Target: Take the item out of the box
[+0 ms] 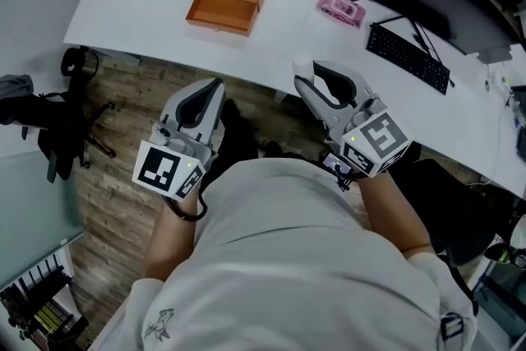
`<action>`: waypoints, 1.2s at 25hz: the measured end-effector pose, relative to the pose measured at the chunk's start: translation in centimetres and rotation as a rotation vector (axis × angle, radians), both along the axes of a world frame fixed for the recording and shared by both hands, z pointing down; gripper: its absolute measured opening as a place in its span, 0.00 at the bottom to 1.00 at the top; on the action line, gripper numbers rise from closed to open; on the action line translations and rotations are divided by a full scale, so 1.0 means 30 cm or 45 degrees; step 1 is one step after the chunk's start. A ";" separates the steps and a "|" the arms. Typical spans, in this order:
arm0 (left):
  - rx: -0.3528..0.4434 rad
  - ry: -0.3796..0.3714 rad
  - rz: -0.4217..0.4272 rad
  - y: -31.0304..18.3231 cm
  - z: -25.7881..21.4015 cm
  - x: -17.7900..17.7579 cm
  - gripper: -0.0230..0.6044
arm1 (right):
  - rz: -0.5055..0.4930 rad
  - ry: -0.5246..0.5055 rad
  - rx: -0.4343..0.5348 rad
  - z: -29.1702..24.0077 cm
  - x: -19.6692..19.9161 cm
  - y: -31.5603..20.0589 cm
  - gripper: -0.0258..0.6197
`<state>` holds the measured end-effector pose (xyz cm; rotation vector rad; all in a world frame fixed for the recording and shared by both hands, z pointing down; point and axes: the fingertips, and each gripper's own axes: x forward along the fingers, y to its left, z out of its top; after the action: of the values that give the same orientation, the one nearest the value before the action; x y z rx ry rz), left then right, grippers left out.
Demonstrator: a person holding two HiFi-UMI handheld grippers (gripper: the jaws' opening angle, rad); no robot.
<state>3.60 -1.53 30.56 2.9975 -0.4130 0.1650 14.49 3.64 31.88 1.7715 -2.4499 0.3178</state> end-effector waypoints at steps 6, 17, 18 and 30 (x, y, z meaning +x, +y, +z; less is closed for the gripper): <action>0.000 -0.012 -0.024 0.072 -0.018 -0.075 0.03 | -0.032 0.003 0.004 -0.014 -0.065 0.075 0.24; -0.005 0.000 0.010 0.159 -0.029 -0.284 0.03 | 0.017 0.008 0.006 -0.026 -0.264 0.175 0.24; -0.004 0.003 0.013 0.166 -0.036 -0.314 0.03 | 0.021 0.009 0.006 -0.028 -0.292 0.184 0.24; 0.042 0.031 0.045 0.214 -0.108 -0.668 0.03 | 0.041 0.016 0.025 -0.055 -0.629 0.239 0.24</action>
<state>-16.44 4.90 27.32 3.0377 -0.3638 0.1261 -4.39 10.80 30.24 1.8162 -2.4266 0.2857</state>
